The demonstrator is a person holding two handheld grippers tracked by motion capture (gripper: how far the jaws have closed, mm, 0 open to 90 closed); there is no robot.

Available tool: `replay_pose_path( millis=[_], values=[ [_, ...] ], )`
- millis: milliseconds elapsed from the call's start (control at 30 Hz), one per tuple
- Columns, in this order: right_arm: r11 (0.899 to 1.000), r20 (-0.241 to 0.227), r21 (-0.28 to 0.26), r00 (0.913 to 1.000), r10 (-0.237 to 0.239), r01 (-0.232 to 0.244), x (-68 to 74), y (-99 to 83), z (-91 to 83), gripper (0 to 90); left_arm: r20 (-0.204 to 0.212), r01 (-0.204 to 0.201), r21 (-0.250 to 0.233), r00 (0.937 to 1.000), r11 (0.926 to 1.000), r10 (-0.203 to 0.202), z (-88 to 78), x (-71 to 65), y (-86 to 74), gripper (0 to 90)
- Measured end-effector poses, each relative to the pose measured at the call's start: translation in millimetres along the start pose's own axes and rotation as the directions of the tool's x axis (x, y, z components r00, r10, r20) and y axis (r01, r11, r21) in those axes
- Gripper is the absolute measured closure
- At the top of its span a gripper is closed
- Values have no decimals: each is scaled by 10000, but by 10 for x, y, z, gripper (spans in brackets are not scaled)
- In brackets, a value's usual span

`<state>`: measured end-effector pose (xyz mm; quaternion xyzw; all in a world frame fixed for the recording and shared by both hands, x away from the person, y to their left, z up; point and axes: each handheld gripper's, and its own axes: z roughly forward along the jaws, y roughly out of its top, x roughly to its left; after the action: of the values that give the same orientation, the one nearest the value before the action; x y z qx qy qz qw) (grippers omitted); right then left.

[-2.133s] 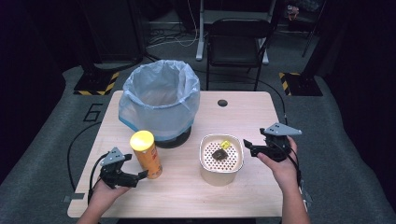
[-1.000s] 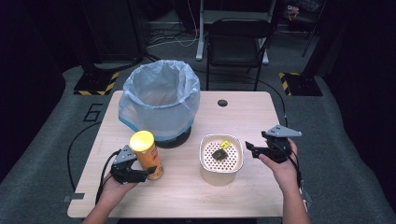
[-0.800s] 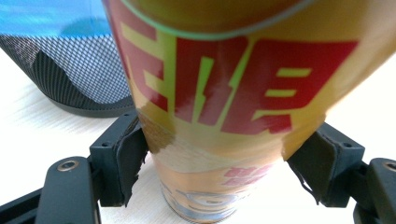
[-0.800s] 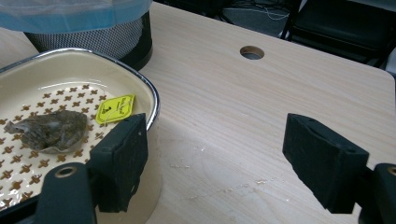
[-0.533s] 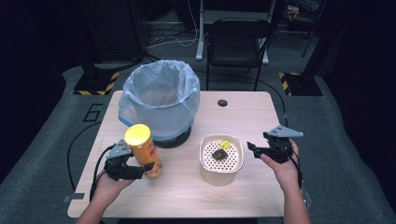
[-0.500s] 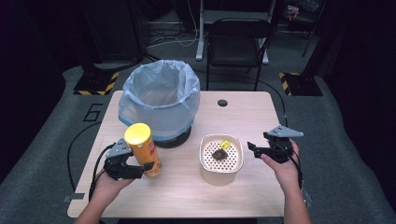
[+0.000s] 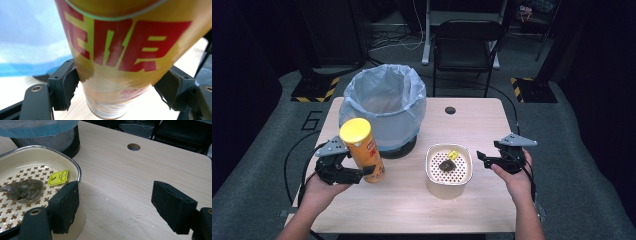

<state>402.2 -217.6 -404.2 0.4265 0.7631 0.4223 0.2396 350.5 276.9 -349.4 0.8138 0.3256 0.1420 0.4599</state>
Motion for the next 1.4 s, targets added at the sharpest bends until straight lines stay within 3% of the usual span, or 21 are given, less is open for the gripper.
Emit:
replay_pose_path(
  millis=[333, 633, 767, 1100, 1267, 1400],
  values=[
    [9998, -38, 91, 9998, 178, -178, -21, -33, 42, 221, 475, 18, -161, 9989, 9999, -11, -260, -25, 489, 240],
    [9994, 46, 97, 9994, 343, -343, -81, -81, 23, 222, 325, 0, -16, 9995, 10000, 1, -399, -21, 829, 240],
    [9988, 85, 125, 9989, 467, -468, -92, -93, 27, 222, 464, 54, -41, 9989, 10000, -52, -488, 22, 1017, 240],
    [9982, 65, 244, 9985, 538, -539, -112, -132, 63, 222, 9, -6, -398, 10000, 9992, 6, -604, 194, 1595, 240],
    [9979, 70, 321, 9984, 564, -566, -117, -154, 86, 223, -493, -111, -455, 9987, 9989, 89, -545, 286, 1776, 241],
    [9977, 18, 403, 9985, 539, -539, -103, -165, 114, 223, -746, 233, -632, 9968, 9977, -280, -404, 447, 1865, 240]
  ],
)
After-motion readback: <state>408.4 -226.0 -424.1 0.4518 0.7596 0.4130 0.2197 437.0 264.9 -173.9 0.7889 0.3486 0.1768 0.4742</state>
